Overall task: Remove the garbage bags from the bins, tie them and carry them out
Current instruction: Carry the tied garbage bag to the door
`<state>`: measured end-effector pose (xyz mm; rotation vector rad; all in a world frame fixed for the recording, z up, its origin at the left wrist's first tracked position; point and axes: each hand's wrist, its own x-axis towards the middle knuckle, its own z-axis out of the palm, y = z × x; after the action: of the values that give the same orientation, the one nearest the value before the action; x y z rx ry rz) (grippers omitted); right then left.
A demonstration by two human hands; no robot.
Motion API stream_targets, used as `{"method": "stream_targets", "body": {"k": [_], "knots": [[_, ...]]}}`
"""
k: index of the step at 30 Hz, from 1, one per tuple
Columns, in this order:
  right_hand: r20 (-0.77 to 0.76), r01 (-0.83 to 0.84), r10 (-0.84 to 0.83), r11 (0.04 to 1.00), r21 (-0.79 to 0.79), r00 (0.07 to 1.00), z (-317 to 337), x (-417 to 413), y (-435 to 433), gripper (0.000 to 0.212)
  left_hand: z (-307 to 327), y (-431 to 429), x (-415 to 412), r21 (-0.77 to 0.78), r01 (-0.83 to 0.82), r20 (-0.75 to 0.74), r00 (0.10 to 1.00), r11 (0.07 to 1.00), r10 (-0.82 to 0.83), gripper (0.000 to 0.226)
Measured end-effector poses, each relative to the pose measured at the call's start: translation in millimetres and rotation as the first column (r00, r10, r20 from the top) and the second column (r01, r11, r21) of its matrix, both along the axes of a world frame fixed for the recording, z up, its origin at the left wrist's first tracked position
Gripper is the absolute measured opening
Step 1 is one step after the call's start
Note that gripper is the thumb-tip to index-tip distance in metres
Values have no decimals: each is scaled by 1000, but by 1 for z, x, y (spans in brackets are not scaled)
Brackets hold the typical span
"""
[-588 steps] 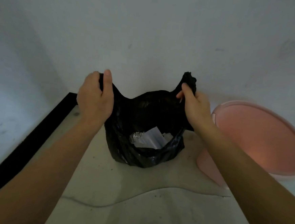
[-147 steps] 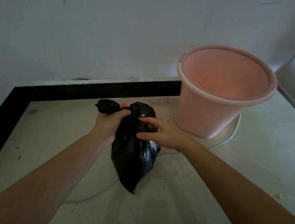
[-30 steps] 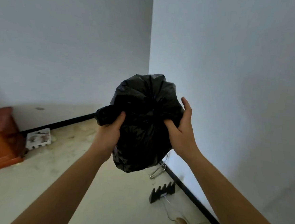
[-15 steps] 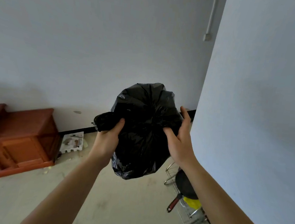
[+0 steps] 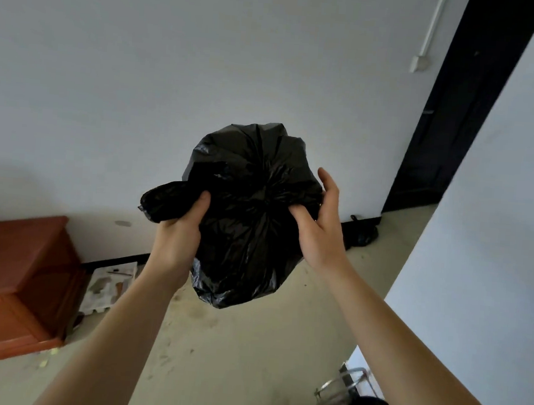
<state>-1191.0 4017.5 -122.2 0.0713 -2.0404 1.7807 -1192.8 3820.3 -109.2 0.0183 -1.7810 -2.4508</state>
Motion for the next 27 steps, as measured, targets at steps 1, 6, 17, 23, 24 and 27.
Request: {"method": "stream_targets", "body": {"k": [1, 6, 17, 23, 24, 27], "knots": [[-9, 13, -13, 1000, 4, 1000, -4, -32, 3, 72, -3, 4, -32, 14, 14, 0, 1000, 1000, -14, 16], [-17, 87, -86, 996, 17, 996, -3, -183, 29, 67, -5, 35, -195, 71, 94, 29, 995, 993, -96, 21], [71, 413, -410, 910, -33, 909, -50, -412, 219, 43, -43, 234, -483, -38, 451, 164, 883, 892, -440, 40], [150, 458, -451, 889, -16, 880, -88, -551, 341, 43, -75, 361, -637, -130, 500, 216, 857, 856, -467, 44], [166, 457, -449, 890, -9, 878, -88, -572, 358, 42, -76, 378, -660, -148, 502, 220, 857, 852, -467, 41], [227, 447, -433, 894, -13, 873, -82, -632, 400, 38, -71, 416, -724, -184, 483, 220, 869, 856, -443, 32]]}}
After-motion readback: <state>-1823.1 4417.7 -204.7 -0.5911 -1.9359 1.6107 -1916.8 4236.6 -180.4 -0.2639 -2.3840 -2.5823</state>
